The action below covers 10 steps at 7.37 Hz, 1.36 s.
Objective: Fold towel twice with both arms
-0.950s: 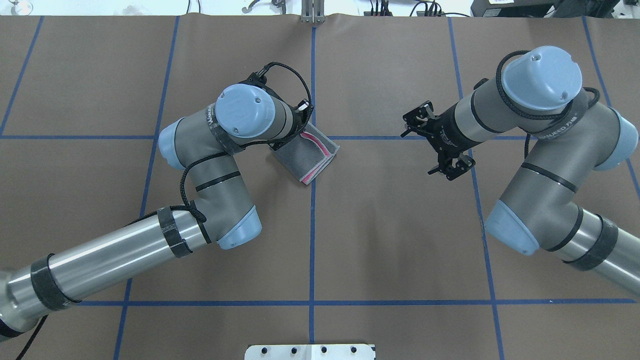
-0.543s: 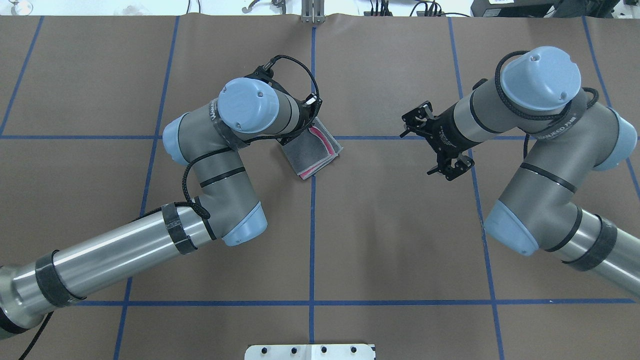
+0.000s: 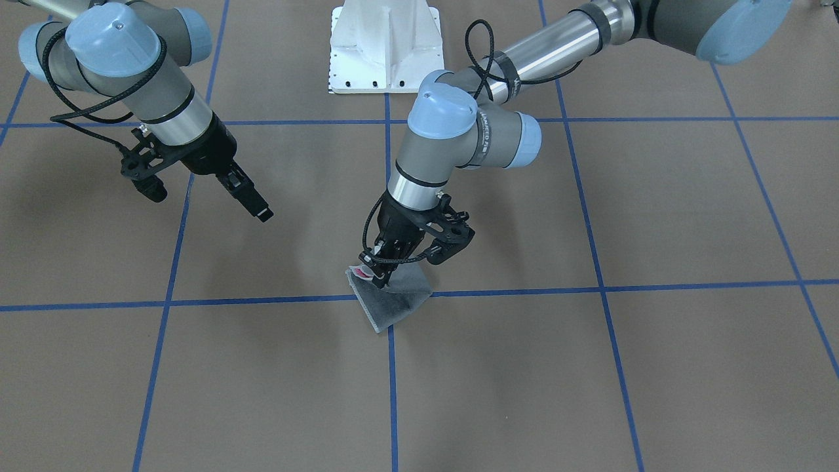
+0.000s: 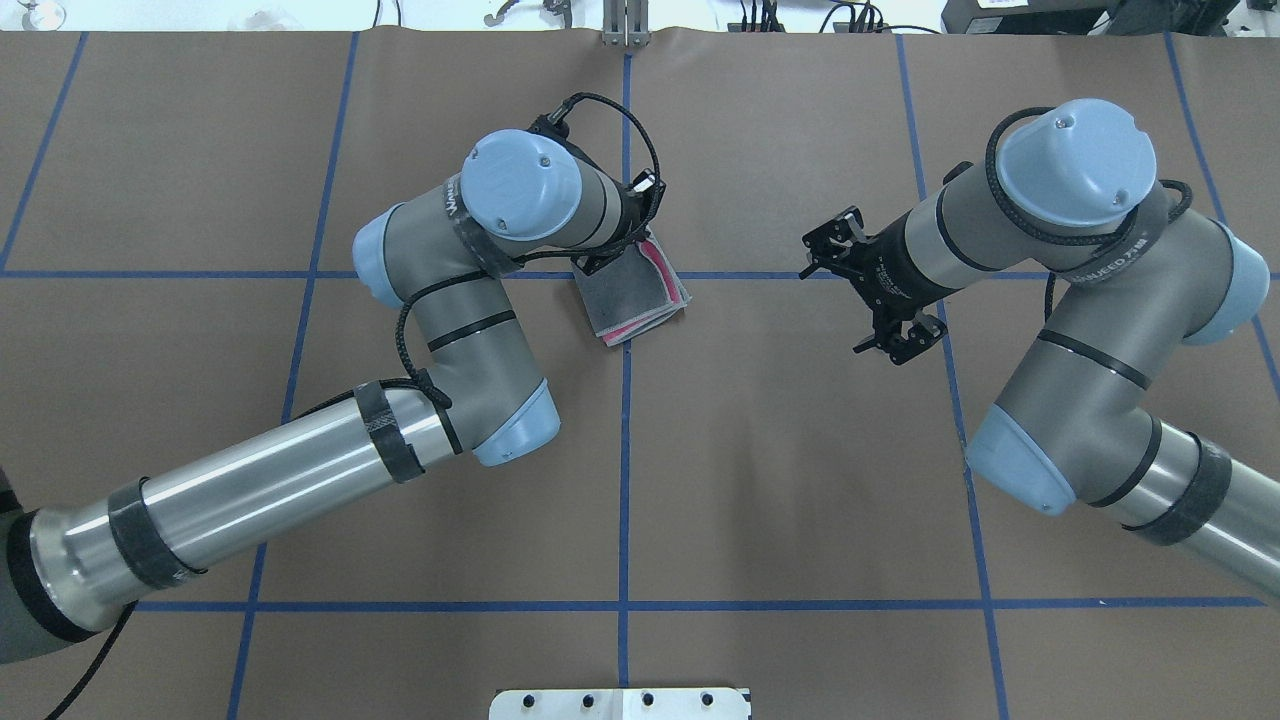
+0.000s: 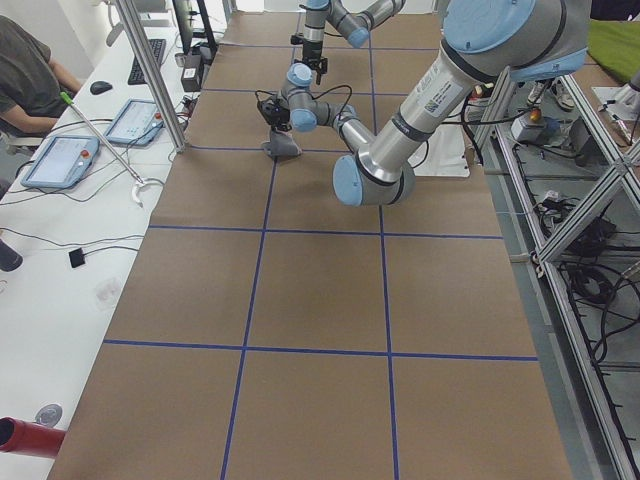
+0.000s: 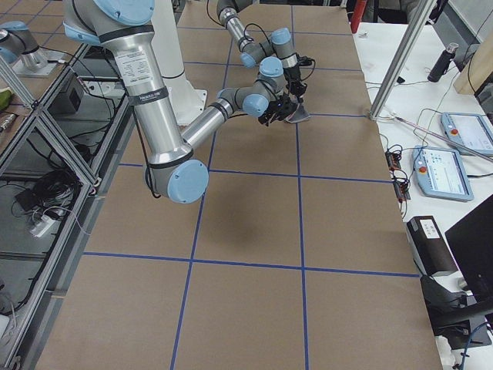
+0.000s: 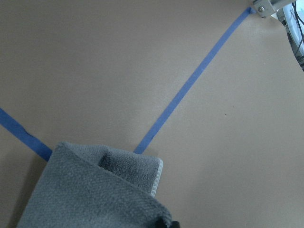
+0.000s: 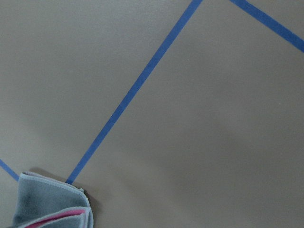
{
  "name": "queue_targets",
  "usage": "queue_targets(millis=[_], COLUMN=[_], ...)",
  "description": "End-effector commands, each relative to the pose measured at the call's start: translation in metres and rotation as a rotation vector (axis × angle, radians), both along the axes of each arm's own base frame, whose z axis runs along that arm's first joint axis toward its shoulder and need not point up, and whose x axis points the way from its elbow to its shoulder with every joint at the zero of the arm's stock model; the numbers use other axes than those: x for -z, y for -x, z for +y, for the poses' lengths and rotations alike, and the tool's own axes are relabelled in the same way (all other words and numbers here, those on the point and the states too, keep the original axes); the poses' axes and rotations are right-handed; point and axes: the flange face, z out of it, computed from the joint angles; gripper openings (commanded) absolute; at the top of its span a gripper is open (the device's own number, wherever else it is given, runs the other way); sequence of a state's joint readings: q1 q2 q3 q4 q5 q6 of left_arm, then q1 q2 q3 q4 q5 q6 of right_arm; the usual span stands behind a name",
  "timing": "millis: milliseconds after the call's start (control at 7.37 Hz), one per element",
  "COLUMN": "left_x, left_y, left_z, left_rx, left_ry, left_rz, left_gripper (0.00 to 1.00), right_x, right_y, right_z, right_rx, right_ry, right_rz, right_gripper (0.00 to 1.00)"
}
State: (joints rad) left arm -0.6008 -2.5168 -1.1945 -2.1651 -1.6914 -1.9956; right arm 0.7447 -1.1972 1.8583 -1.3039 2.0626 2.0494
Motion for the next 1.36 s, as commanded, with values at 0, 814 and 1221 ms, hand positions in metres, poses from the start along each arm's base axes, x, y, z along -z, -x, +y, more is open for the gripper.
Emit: queue_targets(millis=[0,814,1221], left_x=[0.004,0.001,0.016], left_y=[-0.006,-0.023,0.007], left_z=[-0.005,-0.032,-0.056], left_rx=[0.001,0.020,0.044], left_ry=[0.005,-0.007,-0.023], left_rz=[-0.004,0.022,0.069], left_gripper=[0.00,1.00,1.00], right_x=[-0.003,-0.020,-0.028], right_y=[0.003,-0.008,-0.006], right_z=[0.000,-0.001,-0.003], right_rx=[0.002,-0.002,0.008], right_ry=[0.003,0.017,-0.004], right_rz=[0.005,0.020,0.043], right_gripper=[1.00,1.00,1.00])
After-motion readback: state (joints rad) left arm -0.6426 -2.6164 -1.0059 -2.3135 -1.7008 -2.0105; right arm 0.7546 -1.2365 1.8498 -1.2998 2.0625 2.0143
